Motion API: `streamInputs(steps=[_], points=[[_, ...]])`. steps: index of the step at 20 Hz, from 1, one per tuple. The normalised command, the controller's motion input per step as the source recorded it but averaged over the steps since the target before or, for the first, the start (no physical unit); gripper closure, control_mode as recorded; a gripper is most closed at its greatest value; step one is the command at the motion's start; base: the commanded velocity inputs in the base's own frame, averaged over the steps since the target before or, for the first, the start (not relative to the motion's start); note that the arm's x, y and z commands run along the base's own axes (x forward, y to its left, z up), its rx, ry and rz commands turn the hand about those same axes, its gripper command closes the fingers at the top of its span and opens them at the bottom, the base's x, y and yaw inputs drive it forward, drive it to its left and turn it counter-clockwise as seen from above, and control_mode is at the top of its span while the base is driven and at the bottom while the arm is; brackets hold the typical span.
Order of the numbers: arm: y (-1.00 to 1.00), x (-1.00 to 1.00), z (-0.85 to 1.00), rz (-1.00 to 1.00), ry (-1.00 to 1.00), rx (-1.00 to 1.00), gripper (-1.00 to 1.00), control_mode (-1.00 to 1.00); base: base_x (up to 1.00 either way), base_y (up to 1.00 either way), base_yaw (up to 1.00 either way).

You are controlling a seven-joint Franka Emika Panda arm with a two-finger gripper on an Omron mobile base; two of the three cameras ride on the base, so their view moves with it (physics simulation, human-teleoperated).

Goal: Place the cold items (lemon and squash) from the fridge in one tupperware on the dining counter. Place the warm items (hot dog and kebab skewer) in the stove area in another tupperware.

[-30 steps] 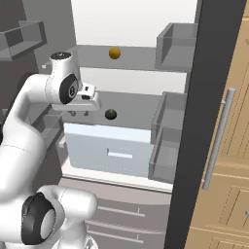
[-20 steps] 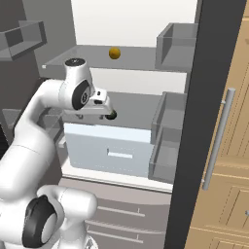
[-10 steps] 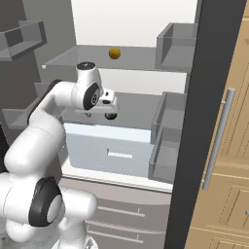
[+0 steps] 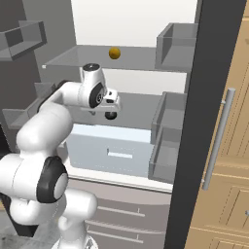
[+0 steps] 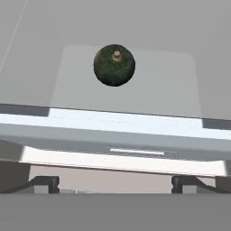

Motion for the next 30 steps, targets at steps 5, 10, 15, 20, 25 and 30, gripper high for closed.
streamInputs(steps=[5,10,15,20,25,30], points=[[0.00,0.36,-0.18,0.00,0.00,0.00,-1.00,-1.00,0.00,0.00,0.00],[0.00,0.27,-0.18,0.00,0.00,0.00,-1.00,-1.00,0.00,0.00,0.00],[0.04,0.21,-0.17,0.00,0.00,0.00,-1.00,-1.00,0.00,0.00,0.00],[0.11,0.20,-0.13,0.00,0.00,0.00,-1.00,-1.00,0.00,0.00,0.00],[0.04,0.21,-0.12,0.00,0.00,0.00,-1.00,-1.00,0.00,0.00,0.00],[0.02,0.22,-0.14,-0.01,0.00,0.00,-1.00,-1.00,0.00,0.00,0.00]])
